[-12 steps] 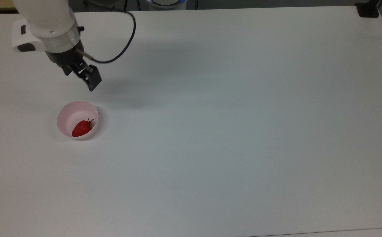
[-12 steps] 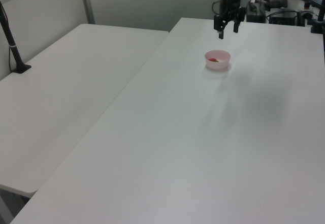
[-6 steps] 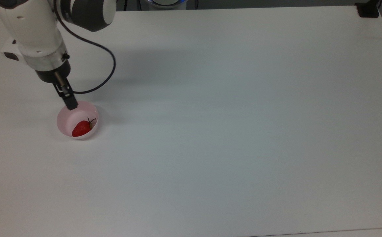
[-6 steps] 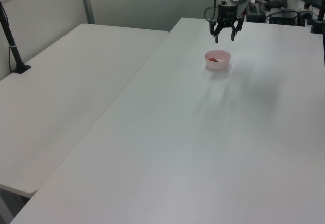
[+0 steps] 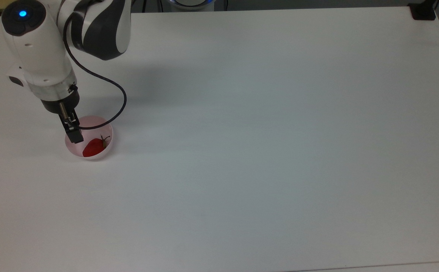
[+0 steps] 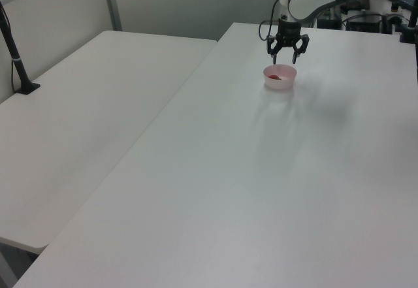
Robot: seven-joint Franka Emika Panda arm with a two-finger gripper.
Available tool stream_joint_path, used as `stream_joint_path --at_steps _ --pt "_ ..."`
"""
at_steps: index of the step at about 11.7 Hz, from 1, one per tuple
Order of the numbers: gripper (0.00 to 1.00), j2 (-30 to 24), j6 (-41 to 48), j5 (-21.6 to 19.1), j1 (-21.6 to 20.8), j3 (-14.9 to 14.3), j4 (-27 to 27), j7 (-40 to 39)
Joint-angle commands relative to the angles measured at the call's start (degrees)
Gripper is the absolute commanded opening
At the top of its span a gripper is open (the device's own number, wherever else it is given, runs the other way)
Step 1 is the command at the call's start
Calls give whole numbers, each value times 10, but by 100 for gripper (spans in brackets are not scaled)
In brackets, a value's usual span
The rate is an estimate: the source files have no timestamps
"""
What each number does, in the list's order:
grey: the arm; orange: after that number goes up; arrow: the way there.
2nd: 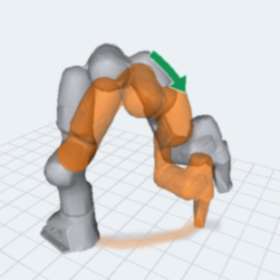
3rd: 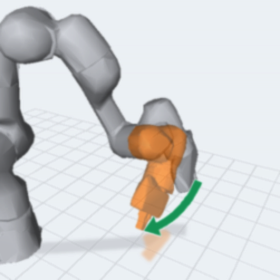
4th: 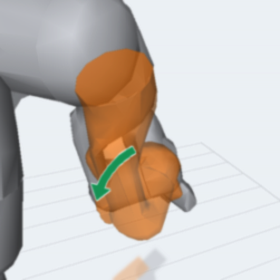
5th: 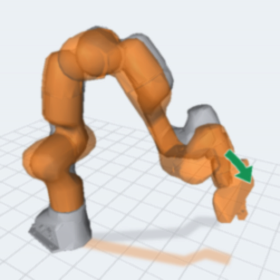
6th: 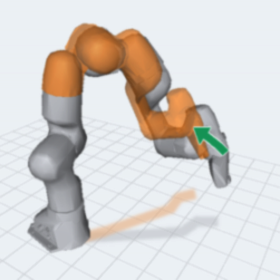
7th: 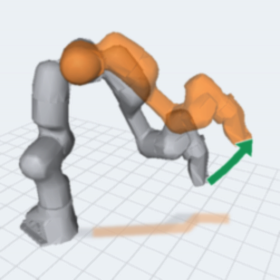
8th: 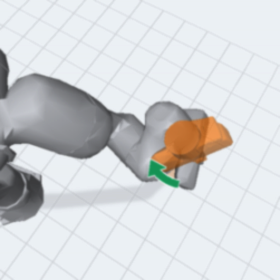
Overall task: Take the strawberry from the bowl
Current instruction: 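Close the gripper on the red strawberry inside the bowl, then lift the strawberry out of the bowl and carry it beside the bowl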
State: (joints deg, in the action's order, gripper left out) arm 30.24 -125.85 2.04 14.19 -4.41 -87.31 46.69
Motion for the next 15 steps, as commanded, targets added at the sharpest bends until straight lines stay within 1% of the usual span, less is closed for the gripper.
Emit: stream_joint_path --at_steps 1,3,5,6,8,9,10,11,12,13,15 --pt "71 10 -23 -5 -7 2 -5 9" --pt "70 21 -25 -3 -9 4 -5 9" --pt "70 34 -29 -2 -21 5 -4 9" --pt "70 36 -53 -3 -22 5 -7 9" --pt "70 49 -60 -2 -29 5 -6 8" --pt "67 49 -61 -2 -29 4 -6 7" --pt "61 49 -61 -2 -28 4 -6 5" --pt "49 49 -61 -2 -28 4 -6 2" --pt "41 47 -60 -2 -27 4 -5 0" --pt "35 43 -56 -2 -25 4 -4 -12" --pt "31 21 -30 -4 -23 4 -2 -29"
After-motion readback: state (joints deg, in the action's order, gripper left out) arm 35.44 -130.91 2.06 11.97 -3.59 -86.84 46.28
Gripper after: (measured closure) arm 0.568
